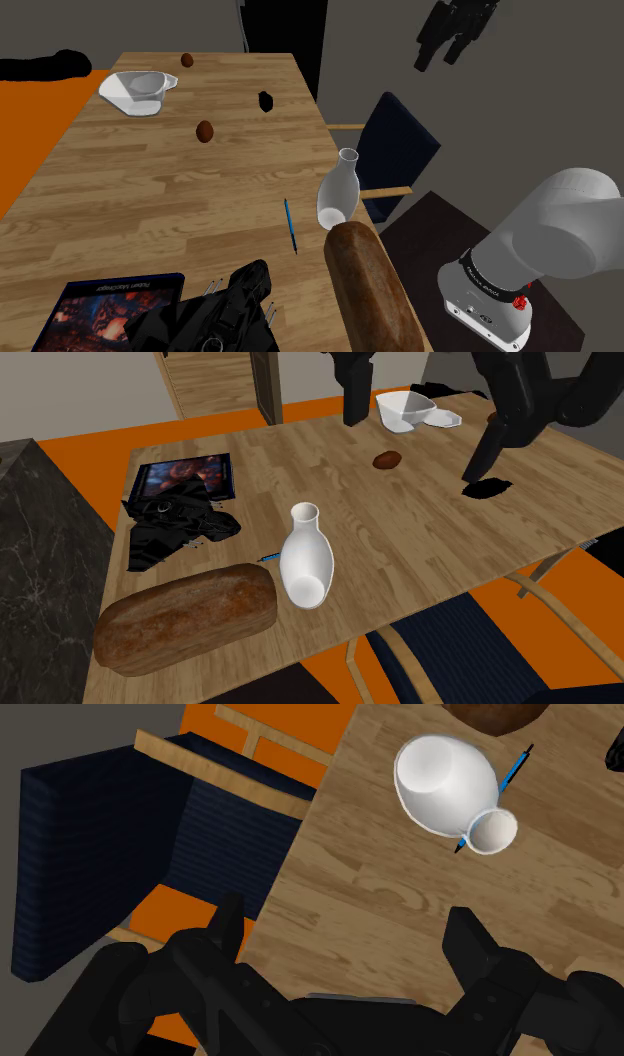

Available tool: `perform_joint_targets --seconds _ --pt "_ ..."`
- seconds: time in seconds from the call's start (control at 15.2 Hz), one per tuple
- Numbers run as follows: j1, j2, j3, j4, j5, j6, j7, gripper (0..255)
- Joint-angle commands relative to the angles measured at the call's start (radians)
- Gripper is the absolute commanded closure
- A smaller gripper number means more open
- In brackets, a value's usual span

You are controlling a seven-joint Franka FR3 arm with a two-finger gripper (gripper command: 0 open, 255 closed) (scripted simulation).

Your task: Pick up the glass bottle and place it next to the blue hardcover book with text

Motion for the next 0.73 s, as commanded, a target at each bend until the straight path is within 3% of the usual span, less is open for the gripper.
perform_joint_targets --seconds 0.0,0.66 --pt "0.000 0.000 0.000 0.000 0.000 0.000 0.000 0" --pt "0.027 0.139 0.161 -0.141 0.095 0.202 0.194 0"
